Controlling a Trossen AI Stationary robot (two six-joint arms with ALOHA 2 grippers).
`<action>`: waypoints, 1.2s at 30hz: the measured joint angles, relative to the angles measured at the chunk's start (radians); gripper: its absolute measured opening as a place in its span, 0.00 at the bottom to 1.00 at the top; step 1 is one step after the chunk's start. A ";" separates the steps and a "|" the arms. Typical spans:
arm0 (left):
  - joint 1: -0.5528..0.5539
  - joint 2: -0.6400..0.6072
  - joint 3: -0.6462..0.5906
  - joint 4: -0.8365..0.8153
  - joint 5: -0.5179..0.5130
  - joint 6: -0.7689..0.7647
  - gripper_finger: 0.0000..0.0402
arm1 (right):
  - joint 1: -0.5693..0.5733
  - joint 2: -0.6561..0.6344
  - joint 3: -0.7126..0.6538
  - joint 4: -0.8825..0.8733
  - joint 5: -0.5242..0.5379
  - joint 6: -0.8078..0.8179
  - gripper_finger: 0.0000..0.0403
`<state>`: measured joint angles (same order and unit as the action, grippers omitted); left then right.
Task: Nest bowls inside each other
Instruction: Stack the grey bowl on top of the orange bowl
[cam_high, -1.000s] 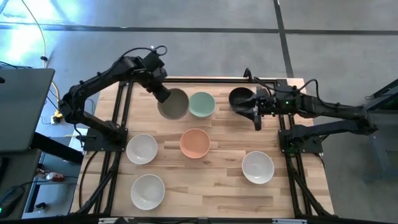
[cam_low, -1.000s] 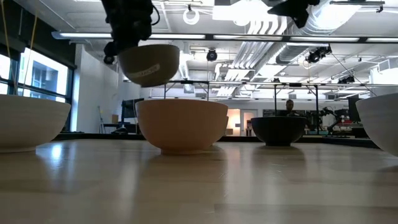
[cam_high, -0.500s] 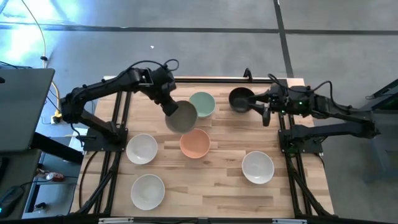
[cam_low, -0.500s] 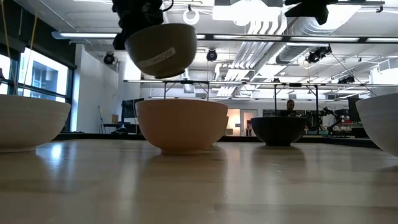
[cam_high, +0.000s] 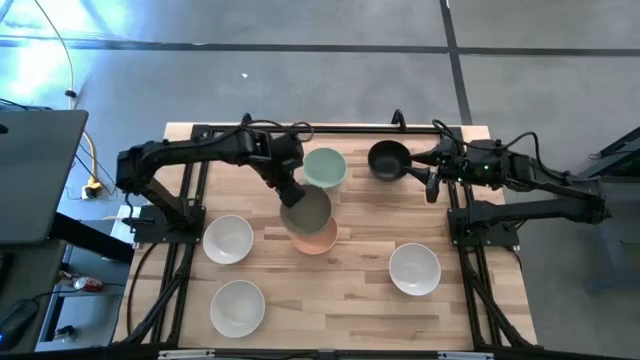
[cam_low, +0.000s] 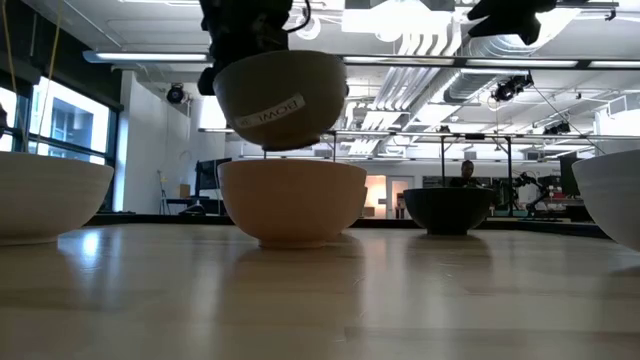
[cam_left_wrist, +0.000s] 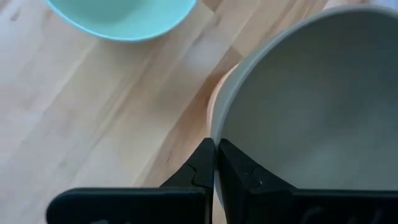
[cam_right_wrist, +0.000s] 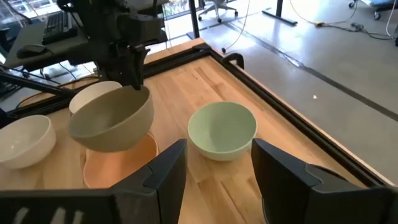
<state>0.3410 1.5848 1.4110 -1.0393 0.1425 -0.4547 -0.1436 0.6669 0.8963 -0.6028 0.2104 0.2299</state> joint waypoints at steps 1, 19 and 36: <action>-0.007 0.012 0.005 0.000 0.000 -0.005 0.00 | 0.000 0.000 0.000 -0.001 0.000 0.000 0.43; -0.082 0.279 0.323 -0.200 -0.079 0.073 0.00 | 0.000 0.000 0.000 -0.023 -0.021 0.041 0.43; -0.088 0.288 0.331 -0.194 -0.106 0.092 0.00 | 0.000 0.000 0.000 -0.029 -0.023 0.042 0.43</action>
<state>0.2535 1.8732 1.7416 -1.2335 0.0368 -0.3630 -0.1432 0.6670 0.8963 -0.6323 0.1875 0.2723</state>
